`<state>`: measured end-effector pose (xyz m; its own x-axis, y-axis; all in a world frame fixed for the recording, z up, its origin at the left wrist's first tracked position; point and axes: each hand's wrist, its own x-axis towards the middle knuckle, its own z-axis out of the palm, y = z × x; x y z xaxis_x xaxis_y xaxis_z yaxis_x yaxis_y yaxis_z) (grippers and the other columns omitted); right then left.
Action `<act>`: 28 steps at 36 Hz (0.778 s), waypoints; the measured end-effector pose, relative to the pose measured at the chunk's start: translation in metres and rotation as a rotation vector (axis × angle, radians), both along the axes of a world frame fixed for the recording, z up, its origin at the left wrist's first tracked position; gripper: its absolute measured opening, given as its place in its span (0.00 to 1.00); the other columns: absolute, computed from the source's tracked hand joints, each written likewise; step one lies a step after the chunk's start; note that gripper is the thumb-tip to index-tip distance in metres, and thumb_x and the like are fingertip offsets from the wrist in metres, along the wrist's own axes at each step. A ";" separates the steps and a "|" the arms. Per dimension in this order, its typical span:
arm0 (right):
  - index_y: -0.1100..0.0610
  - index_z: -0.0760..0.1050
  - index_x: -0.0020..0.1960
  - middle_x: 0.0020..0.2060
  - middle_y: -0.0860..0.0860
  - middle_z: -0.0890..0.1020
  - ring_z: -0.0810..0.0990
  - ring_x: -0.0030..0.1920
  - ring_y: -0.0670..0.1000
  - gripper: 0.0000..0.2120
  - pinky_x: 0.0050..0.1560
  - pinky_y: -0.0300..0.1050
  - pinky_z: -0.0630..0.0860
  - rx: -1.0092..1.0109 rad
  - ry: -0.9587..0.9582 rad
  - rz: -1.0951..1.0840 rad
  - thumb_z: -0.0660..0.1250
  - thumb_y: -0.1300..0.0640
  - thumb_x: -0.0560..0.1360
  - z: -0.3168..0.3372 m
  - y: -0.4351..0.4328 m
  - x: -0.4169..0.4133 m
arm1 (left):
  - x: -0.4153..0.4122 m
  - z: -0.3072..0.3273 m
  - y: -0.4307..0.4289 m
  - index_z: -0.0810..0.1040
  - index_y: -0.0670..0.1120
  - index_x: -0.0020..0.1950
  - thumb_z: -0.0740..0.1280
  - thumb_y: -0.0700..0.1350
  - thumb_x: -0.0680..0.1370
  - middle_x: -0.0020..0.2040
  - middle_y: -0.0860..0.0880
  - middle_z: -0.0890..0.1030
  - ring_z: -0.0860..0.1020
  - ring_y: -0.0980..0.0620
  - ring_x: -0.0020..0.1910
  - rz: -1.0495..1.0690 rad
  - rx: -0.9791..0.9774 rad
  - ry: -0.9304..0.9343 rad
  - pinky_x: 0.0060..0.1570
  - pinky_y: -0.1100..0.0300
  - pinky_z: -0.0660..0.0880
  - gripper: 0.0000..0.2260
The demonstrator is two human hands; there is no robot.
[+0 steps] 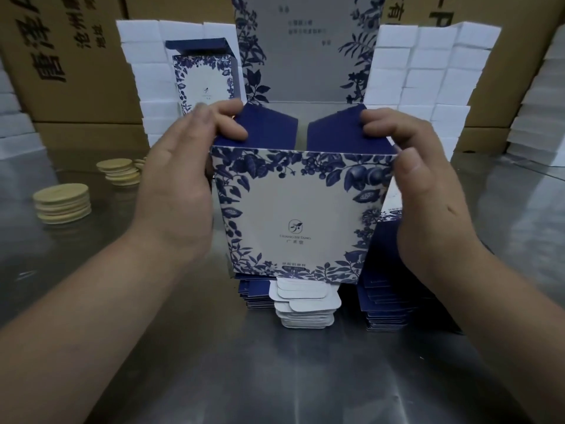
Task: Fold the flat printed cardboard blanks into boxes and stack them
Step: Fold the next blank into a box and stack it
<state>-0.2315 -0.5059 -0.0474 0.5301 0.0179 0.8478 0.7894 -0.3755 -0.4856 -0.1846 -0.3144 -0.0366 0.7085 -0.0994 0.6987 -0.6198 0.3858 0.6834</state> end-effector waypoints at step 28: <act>0.41 0.58 0.70 0.62 0.36 0.71 0.70 0.68 0.44 0.35 0.68 0.54 0.68 0.361 0.305 0.199 0.60 0.57 0.64 0.011 0.003 0.001 | -0.016 -0.002 -0.013 0.68 0.52 0.64 0.55 0.48 0.70 0.66 0.50 0.74 0.78 0.53 0.59 -0.239 -0.111 0.193 0.50 0.61 0.77 0.22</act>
<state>-0.2302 -0.5026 -0.0361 0.7702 -0.1222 0.6260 0.6309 0.0020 -0.7759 -0.2007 -0.3276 -0.0387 0.7946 -0.2098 0.5697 -0.3659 0.5833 0.7252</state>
